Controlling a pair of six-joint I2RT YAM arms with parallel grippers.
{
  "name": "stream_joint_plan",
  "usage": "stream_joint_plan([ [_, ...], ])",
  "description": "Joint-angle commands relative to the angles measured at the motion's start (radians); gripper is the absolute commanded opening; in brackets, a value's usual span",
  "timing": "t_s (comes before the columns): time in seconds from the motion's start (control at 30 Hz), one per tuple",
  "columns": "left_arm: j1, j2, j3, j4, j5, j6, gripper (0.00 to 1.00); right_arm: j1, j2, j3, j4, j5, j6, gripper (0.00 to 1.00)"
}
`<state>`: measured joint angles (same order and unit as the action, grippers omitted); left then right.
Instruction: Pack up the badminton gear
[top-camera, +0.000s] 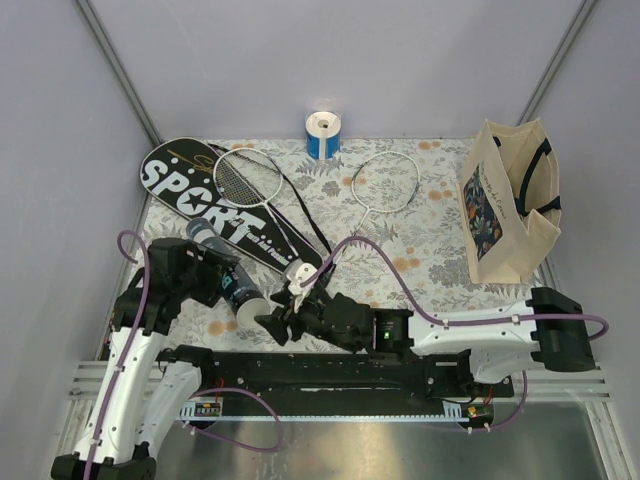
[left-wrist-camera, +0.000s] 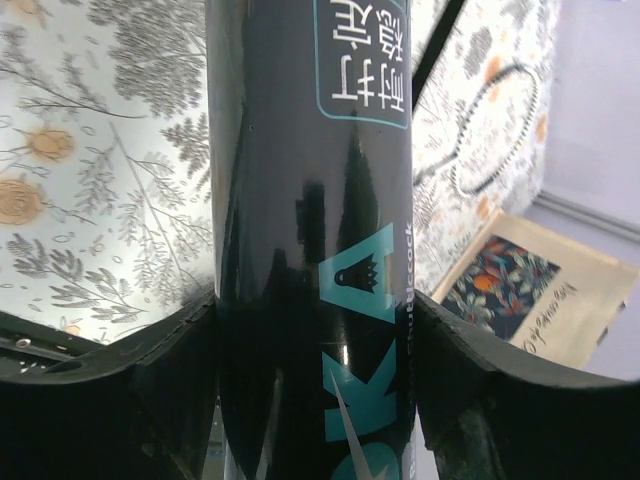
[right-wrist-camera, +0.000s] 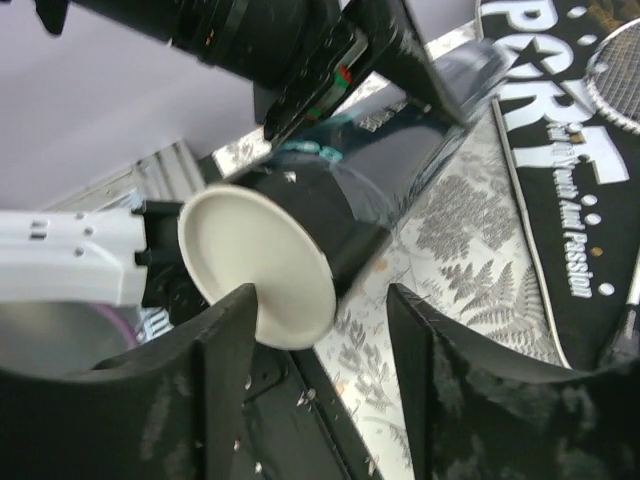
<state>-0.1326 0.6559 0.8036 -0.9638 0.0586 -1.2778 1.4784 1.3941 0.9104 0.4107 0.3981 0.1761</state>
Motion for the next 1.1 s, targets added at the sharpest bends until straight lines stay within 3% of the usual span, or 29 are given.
stream_joint_plan([
  [0.0, -0.015, -0.048, 0.031, 0.167, 0.093, 0.047, 0.14, -0.018, -0.125, -0.024, -0.157, -0.13, 0.098, 0.65],
  [0.3, -0.022, -0.177, -0.118, 0.56, 0.142, 0.329, 0.18, -0.076, -0.343, -0.08, -0.27, -0.208, 0.344, 0.77],
  [0.43, -0.024, -0.213, -0.178, 0.758, 0.286, 0.428, 0.22, -0.087, -0.365, -0.071, -0.273, -0.159, 0.411, 0.82],
  [0.67, -0.038, -0.248, -0.276, 1.019, 0.423, 0.407, 0.24, -0.133, -0.281, -0.056, -0.193, -0.188, 0.468, 0.86],
  [0.83, -0.042, -0.289, -0.336, 1.134, 0.434, 0.344, 0.25, -0.156, -0.189, -0.044, -0.089, -0.274, 0.45, 0.87],
  [0.97, -0.047, -0.28, -0.392, 1.263, 0.451, 0.24, 0.25, -0.158, -0.106, -0.053, 0.04, -0.308, 0.43, 0.96],
  [1.07, -0.05, -0.265, -0.418, 1.333, 0.469, 0.198, 0.25, -0.162, -0.063, -0.065, 0.144, -0.332, 0.425, 0.96],
])
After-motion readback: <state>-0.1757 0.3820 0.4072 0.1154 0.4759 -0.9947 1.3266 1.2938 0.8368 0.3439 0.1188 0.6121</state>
